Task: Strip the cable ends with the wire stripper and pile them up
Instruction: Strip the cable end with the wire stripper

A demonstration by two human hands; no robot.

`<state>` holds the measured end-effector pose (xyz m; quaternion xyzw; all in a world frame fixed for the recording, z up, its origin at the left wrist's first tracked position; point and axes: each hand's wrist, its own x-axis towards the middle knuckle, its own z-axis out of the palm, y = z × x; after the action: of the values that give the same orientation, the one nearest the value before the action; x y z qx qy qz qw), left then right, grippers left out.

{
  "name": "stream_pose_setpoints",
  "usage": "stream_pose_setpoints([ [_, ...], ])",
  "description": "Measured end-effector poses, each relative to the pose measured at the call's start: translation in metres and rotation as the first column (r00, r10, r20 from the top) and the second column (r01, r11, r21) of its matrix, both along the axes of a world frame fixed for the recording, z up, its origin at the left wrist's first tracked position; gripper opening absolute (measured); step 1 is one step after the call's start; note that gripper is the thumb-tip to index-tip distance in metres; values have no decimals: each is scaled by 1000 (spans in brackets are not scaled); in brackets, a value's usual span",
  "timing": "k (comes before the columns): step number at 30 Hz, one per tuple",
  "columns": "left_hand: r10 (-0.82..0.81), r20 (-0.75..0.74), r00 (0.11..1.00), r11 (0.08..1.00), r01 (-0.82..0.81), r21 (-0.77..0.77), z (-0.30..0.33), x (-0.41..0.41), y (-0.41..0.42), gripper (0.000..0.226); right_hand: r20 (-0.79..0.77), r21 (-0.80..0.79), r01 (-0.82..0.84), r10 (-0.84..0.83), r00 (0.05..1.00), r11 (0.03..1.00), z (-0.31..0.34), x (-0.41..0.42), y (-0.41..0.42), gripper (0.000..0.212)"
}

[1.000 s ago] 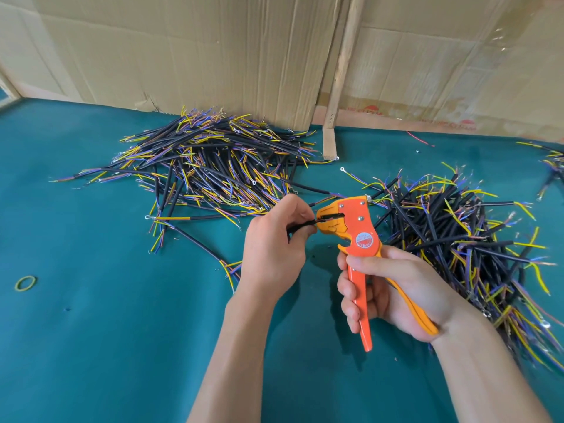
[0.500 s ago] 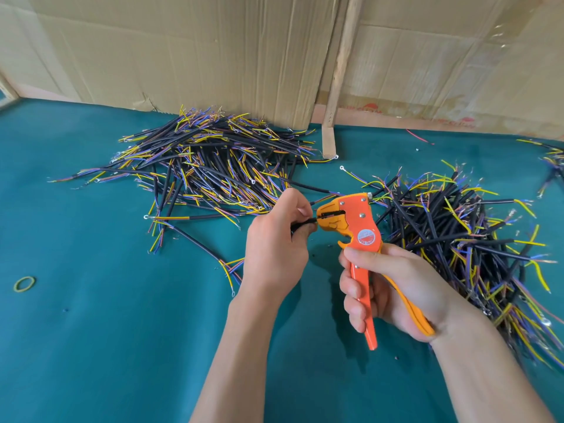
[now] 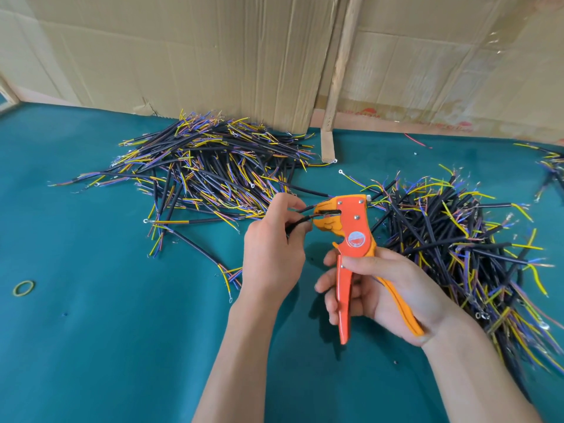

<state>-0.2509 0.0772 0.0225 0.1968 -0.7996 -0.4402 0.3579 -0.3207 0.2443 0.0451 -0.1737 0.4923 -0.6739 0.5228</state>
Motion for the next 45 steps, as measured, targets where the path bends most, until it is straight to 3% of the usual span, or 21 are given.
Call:
stream_pose_setpoints([
  [4, -2, -29, 1000, 996, 4, 93, 2, 1, 0, 12, -15, 11, 75, -75, 997, 997, -1, -3, 2, 63],
  [12, -25, -73, 997, 966, 43, 253, 8, 2, -2, 18, -23, -3, 79, -79, 997, 997, 3, 2, -2, 64],
  [16, -56, -71, 996, 963, 73, 260, 7, 1, -3, 10, -15, -2, 70, -70, 997, 998, 2, 5, -4, 60],
  [24, -154, -58, 986, 964, 163, 212, 1, 3, -11, 20, -46, 21, 22, -21, 999, 1000, 1, 2, -1, 61],
  [31, -118, -38, 992, 952, 124, 278, 0, 2, -11, 25, 11, -53, 40, -39, 999, 998, 0, -1, -1, 84],
  [36, -89, -68, 994, 936, 107, 334, 0, 3, -10, 28, 76, -76, 84, -79, 994, 994, -1, -3, 1, 68],
  [40, -64, -116, 991, 950, 96, 297, 0, 0, -12, 16, 62, -60, 93, -89, 994, 994, -2, 0, -1, 59],
  [45, -119, -172, 978, 883, 184, 433, 3, 1, -11, 12, 44, -30, 103, -102, 994, 994, 0, 5, -5, 57],
])
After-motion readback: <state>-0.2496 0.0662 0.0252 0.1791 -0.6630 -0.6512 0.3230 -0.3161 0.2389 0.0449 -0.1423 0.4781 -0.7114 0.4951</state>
